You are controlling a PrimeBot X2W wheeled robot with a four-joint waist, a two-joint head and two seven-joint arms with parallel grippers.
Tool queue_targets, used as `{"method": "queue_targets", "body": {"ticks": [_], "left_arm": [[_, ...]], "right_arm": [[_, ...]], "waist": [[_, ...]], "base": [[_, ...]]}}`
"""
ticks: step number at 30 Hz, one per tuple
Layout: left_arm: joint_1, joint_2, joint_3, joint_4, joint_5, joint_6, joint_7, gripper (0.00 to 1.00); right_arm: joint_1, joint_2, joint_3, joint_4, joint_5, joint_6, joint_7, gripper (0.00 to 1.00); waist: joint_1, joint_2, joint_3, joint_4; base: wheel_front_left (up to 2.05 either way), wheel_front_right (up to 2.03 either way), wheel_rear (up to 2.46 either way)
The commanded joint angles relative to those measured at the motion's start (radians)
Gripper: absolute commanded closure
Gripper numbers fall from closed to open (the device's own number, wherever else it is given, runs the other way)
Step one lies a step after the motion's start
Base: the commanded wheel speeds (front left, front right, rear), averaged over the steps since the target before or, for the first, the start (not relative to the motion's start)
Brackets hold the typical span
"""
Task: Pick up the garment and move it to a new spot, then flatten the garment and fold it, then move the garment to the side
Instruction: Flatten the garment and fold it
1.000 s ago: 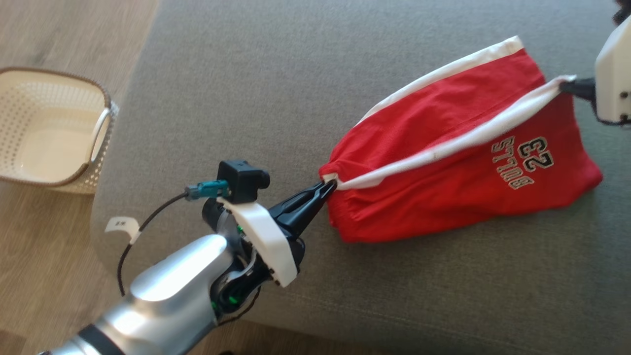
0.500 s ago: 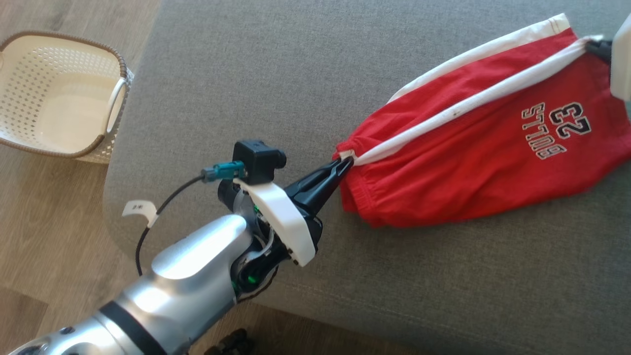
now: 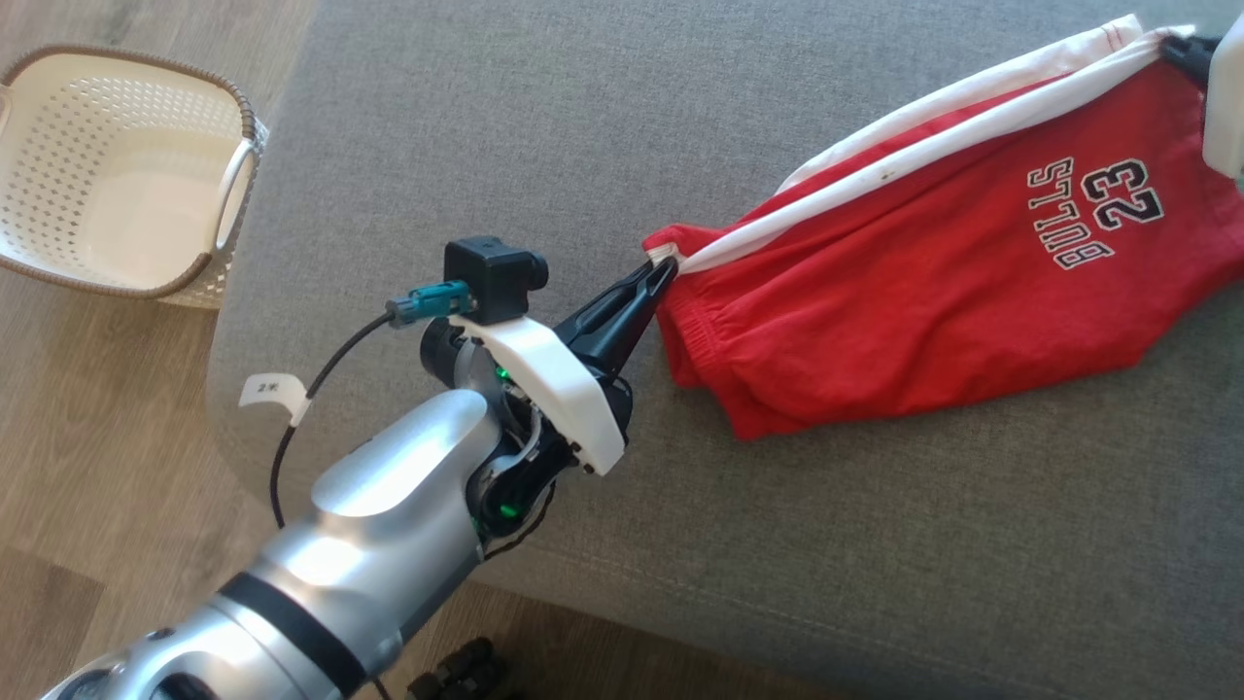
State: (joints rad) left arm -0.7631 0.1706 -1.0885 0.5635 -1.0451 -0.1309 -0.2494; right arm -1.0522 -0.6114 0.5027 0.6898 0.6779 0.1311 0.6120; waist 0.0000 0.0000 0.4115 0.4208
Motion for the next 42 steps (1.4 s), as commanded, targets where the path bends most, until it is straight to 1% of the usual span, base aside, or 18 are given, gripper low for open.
{"method": "queue_targets", "body": {"ticks": [1, 10, 11, 12, 13, 15, 16, 17, 18, 23, 26, 29, 32, 36, 37, 39, 40, 42], "left_arm": [[-0.035, 0.011, 0.045, -0.008, 0.013, 0.000, -0.012, 1.00], [-0.027, -0.030, 0.101, 0.019, 0.058, 0.000, -0.012, 1.00], [-0.027, -0.033, 0.103, 0.023, 0.063, 0.000, -0.012, 1.00], [-0.028, -0.036, 0.106, 0.025, 0.068, 0.000, -0.012, 1.00], [-0.028, -0.038, 0.114, 0.027, 0.075, 0.000, -0.012, 1.00], [-0.027, -0.044, 0.135, 0.037, 0.090, 0.000, -0.012, 0.99], [-0.026, -0.046, 0.141, 0.046, 0.101, 0.000, -0.012, 0.73], [-0.024, -0.049, 0.146, 0.055, 0.108, 0.000, -0.012, 0.20], [-0.021, -0.052, 0.150, 0.062, 0.111, 0.000, -0.012, 0.00], [-0.008, -0.058, 0.225, 0.076, 0.152, 0.005, -0.012, 0.00], [0.016, -0.059, 0.304, 0.059, 0.187, 0.017, -0.012, 0.00], [0.053, -0.055, 0.399, 0.011, 0.240, 0.035, -0.012, 0.00], [0.105, -0.049, 0.501, -0.062, 0.317, 0.067, -0.012, 0.00], [0.199, -0.061, 0.641, -0.173, 0.405, 0.098, -0.012, 0.00], [0.199, -0.061, 0.641, -0.173, 0.405, 0.098, -0.012, 0.00], [0.242, -0.065, 0.691, -0.220, 0.488, 0.140, -0.012, 0.00], [0.265, -0.071, 0.706, -0.239, 0.517, 0.150, -0.012, 0.00], [0.310, -0.084, 0.724, -0.266, 0.558, 0.157, -0.012, 0.00]], "right_arm": [[-0.029, -0.016, 0.008, -0.016, 0.006, 0.000, -0.022, 1.00], [-0.063, -0.037, 0.064, 0.035, 0.034, 0.000, -0.111, 1.00], [-0.067, -0.037, 0.060, 0.050, 0.035, 0.000, -0.121, 0.76], [-0.073, -0.036, 0.059, 0.059, 0.034, 0.000, -0.136, 0.20], [-0.078, -0.032, 0.056, 0.068, 0.035, 0.000, -0.153, 0.00], [-0.088, -0.020, 0.041, 0.092, 0.045, 0.000, -0.183, 0.00], [-0.092, -0.014, 0.039, 0.101, 0.049, 0.000, -0.195, 0.00], [-0.095, -0.009, 0.041, 0.106, 0.052, 0.000, -0.204, 0.00], [-0.097, -0.006, 0.041, 0.111, 0.053, 0.000, -0.218, 0.00], [-0.091, -0.005, 0.046, 0.165, 0.029, 0.000, -0.290, 0.00], [-0.070, 0.005, 0.062, 0.174, 0.012, 0.000, -0.341, 0.00], [-0.047, 0.021, 0.052, 0.165, 0.012, 0.000, -0.432, 0.00], [-0.017, 0.040, 0.043, 0.131, 0.003, 0.000, -0.540, 0.00], [0.053, 0.071, 0.021, 0.056, -0.005, 0.000, -0.703, 0.00], [0.053, 0.071, 0.021, 0.056, -0.005, 0.000, -0.703, 0.00], [0.102, 0.077, 0.022, 0.013, -0.019, 0.000, -0.758, 0.00], [0.124, 0.077, 0.017, -0.004, -0.036, 0.000, -0.785, 0.00], [0.165, 0.079, -0.004, -0.035, -0.082, 0.000, -0.826, 0.00]], "waist": [[0.0000, 0.0000, 0.004, 0.002], [0.0000, 0.0000, 0.018, 0.014], [0.0000, 0.0000, 0.020, 0.014], [0.0000, 0.0000, 0.021, 0.015], [0.0000, 0.0000, 0.022, 0.016], [0.0000, 0.0000, 0.024, 0.017], [0.0000, 0.0000, 0.024, 0.017], [0.0000, 0.0000, 0.024, 0.017], [0.0000, 0.0000, 0.023, 0.016], [0.0000, 0.0000, 0.000, 0.005], [0.0000, 0.0000, -0.024, -0.011], [0.0000, 0.0000, -0.057, -0.034], [0.0000, 0.0000, -0.091, -0.062], [0.0000, 0.0000, -0.138, -0.103], [0.0000, 0.0000, -0.138, -0.103], [0.0000, 0.0000, -0.160, -0.120], [0.0000, 0.0000, -0.170, -0.129], [0.0000, 0.0000, -0.188, -0.146]], "base": [[0.00, 0.00, 0.00], [0.00, 0.00, 0.00], [0.00, 0.00, 0.00], [0.00, 0.00, 0.00], [0.00, 0.00, 0.00], [0.00, 0.00, 0.00], [0.00, 0.00, 0.00], [0.00, 0.00, 0.00], [0.00, 0.00, 0.00], [0.00, 0.00, 0.00], [0.00, 0.00, 0.00], [0.00, 0.00, 0.00], [0.00, 0.00, 0.00], [0.00, 0.00, 0.00], [0.00, 0.00, 0.00], [0.00, 0.00, 0.00], [0.00, 0.00, 0.00], [0.00, 0.00, 0.00]]}}
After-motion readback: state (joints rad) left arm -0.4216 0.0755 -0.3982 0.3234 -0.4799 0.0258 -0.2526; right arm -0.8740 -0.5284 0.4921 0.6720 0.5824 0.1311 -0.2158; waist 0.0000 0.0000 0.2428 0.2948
